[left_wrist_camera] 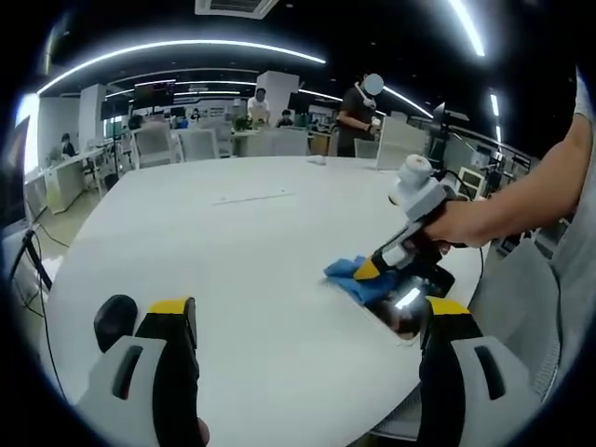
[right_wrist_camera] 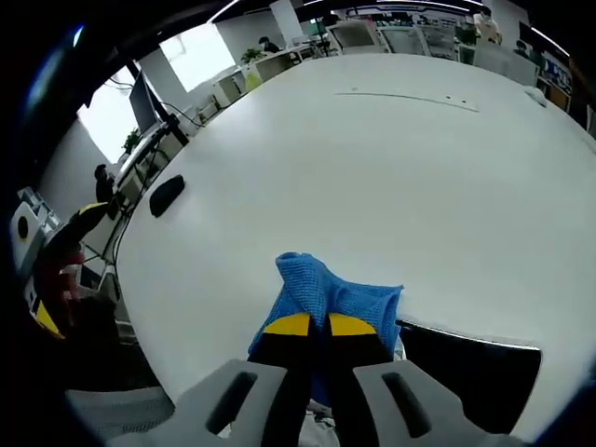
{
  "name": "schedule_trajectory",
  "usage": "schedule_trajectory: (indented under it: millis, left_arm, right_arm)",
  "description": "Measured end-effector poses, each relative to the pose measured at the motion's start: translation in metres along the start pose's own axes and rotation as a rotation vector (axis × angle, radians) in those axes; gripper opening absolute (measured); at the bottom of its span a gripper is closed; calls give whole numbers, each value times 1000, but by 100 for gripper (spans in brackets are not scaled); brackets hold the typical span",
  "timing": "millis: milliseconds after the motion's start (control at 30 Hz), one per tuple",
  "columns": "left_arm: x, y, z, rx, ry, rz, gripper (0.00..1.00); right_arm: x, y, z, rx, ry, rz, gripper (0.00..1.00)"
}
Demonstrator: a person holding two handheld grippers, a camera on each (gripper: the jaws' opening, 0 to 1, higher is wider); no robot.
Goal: Wipe the mirror surface with the cleaning cloth until all visible marks leave the cleaned area.
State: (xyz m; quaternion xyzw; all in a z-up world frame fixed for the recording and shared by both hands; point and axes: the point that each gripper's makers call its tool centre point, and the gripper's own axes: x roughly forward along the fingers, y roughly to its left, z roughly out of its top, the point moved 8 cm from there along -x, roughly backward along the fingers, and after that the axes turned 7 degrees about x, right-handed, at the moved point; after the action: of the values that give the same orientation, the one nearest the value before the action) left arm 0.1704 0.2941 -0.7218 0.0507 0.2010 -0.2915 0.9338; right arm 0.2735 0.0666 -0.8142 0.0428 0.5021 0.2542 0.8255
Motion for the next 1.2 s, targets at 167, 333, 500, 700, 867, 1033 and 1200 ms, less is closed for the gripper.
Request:
schedule_trajectory:
  millis: [167,333,500,700,867,1033,1200]
  left_arm:
    - [1,0,0,1,-4,-2,99]
    - [2,-1,-2,2,-5,-8,99]
    - [2,-5,-3,6,-1,-15,99]
    - [1,-7,-1,15,-1,-23,99]
    - [0,-6,2,21,-4,-26,99]
    - [0,-7,3,18,-12,-24,99]
    - [0,-11,3,19,-10,-30,99]
  right_arm:
    - [-3,3,-7,8,11,12,0]
    - [-7,5,-16,-2,11,19,0]
    - [-12,11,-26,-19,20,26,0]
    - [-15,14,-32,-8,42,34,0]
    - [-15,14,-33,-37,49,38,0]
    - [-15,14,-34,-56,46,40,0]
    - [-18,12,-36,-70,39,32,0]
